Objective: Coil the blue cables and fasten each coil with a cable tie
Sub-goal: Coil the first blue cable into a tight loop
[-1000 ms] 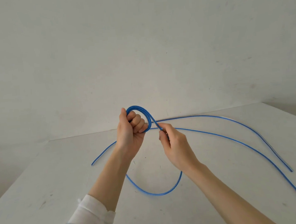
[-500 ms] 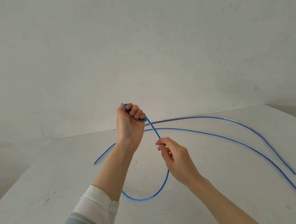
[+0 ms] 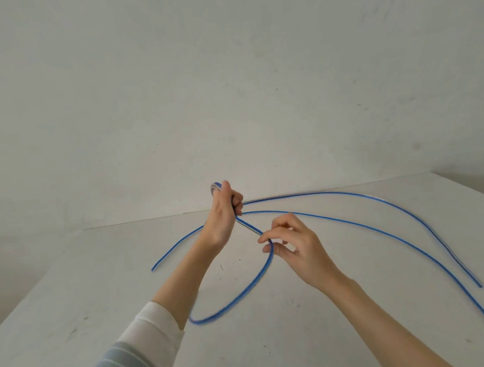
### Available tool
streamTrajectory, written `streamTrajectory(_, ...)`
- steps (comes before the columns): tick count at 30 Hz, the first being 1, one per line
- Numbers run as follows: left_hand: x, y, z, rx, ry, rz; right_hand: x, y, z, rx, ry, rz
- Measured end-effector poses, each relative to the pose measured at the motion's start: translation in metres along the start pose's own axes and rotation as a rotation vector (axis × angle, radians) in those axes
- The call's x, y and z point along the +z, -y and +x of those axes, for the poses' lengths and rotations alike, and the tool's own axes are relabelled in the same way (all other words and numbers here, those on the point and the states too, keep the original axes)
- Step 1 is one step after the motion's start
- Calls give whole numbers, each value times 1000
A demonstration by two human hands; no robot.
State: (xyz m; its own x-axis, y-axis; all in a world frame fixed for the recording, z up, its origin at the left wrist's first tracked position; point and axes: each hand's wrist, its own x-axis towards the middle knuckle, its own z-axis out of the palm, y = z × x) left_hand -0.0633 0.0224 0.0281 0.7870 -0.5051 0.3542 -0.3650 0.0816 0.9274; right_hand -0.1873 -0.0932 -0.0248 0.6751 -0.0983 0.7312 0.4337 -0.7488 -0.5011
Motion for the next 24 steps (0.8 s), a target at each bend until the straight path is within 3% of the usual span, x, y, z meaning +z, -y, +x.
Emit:
streamTrajectory(4,8,9,-8,66,183,271,-3,1,8,217,-32,283)
streamTrajectory(9,20,7,-16,65,446,522,-1,4,19,375,-35,436)
streamTrajectory(14,22,2,-22,56,441,451,-4,3,26,468,-171,600)
streamTrajectory(19,23,5,-28,69,561,599,-8,2,35,574,-118,806)
streamTrajectory(24,17,2,-29,53,575,643,-18,-2,45,611,-156,894)
